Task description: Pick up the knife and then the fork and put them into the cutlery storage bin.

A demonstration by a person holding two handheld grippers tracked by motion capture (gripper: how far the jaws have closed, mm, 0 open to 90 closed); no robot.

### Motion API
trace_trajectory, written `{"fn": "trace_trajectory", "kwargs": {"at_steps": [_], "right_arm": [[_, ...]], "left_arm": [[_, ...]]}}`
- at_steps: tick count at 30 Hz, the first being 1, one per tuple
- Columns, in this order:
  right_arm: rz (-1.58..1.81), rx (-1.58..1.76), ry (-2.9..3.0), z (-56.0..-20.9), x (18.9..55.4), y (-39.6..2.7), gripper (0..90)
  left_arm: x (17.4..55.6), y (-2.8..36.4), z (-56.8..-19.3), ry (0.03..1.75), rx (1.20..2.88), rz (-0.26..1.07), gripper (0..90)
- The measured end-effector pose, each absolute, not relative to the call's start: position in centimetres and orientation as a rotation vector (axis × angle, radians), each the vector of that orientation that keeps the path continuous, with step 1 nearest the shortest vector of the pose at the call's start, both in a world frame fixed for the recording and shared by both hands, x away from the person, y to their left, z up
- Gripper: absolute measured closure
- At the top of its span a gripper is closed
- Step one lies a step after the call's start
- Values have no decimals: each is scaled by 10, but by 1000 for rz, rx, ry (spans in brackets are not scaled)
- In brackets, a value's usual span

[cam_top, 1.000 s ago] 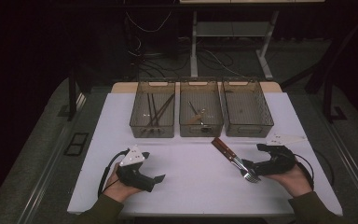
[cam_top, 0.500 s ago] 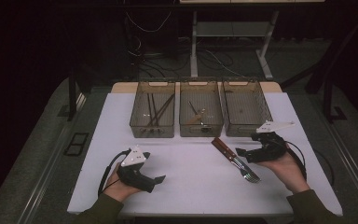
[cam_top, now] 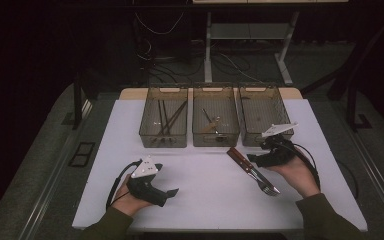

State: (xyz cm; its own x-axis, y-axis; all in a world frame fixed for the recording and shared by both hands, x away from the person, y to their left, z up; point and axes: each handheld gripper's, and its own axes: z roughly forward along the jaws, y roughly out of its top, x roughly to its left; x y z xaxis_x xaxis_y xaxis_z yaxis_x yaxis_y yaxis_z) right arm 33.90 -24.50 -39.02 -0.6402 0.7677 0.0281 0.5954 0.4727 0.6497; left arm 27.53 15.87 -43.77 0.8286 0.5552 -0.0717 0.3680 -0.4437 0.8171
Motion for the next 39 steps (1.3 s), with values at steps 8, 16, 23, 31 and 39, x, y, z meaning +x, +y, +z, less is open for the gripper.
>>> {"fn": "trace_trajectory", "kwargs": {"at_steps": [8, 16, 23, 31, 39], "right_arm": [[796, 1188, 2559, -394, 354, -235, 447], [707, 1202, 2670, -396, 363, -229, 564], [610, 1198, 2751, -404, 368, -223, 654], [549, 1187, 2796, -410, 371, -218, 691], [472, 1189, 2816, -415, 374, -215, 713]], "left_arm": [[276, 159, -439, 677, 2092, 252, 0], [275, 159, -439, 676, 2091, 251, 0], [275, 158, -440, 677, 2093, 247, 0], [275, 157, -441, 675, 2099, 243, 0], [275, 156, -441, 678, 2098, 238, 0]]}}
